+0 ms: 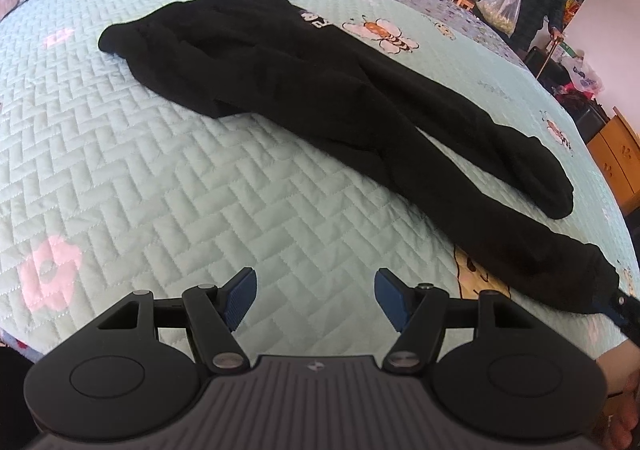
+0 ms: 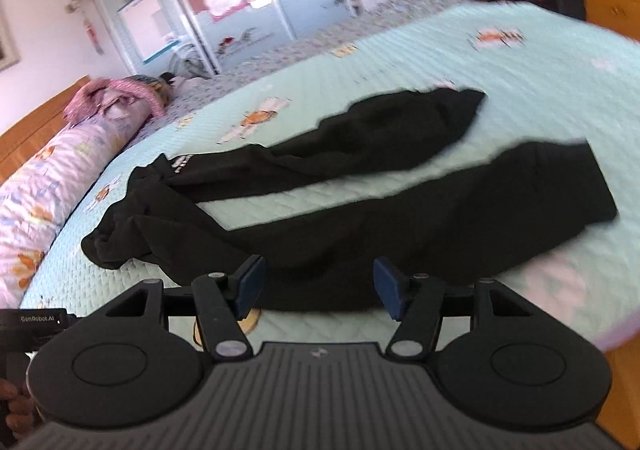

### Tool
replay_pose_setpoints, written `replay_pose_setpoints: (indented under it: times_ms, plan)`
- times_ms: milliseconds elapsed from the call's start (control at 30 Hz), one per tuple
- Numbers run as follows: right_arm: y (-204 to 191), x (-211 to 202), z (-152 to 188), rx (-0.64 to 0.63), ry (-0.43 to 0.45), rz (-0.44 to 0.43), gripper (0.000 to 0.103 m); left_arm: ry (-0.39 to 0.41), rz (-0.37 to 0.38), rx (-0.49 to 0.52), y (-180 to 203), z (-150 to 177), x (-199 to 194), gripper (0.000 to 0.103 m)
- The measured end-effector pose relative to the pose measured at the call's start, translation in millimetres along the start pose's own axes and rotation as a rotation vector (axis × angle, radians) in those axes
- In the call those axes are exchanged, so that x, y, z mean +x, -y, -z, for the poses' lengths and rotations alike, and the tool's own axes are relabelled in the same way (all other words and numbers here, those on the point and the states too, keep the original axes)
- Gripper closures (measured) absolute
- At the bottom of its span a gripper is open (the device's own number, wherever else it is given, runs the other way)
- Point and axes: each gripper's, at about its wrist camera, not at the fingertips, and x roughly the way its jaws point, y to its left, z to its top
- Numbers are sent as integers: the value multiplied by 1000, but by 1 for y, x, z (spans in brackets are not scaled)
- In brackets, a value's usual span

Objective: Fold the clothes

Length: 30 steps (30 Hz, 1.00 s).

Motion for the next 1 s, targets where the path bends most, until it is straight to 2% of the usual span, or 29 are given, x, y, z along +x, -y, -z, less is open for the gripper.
replay_pose_setpoints:
  times_ms: [267,433,567,700,800,933,1000]
  plan:
    - [-27,20,-14,-66,26,-48,36,28,-11,3,1,-1,-2,35]
    - [-39,23,-6,-79,3,-81,36,15,-3,3,2,1,2,35]
    - [-36,14,5,-50,-20,-73,36,10,16,8,5,4,4,35]
    - [-25,3,9,5,-37,-63,36,16,33,-3,5,5,2,35]
    - [-14,-1,12,93,-65,-84,36,30,34,-38,-3,2,-1,35]
    - [-3,2,21,258,-157,-185,36,70,5,-107,-23,-8,-10,35]
    - [-4,5,25,297,-187,-214,36,90,-13,-136,-32,-11,-16,35]
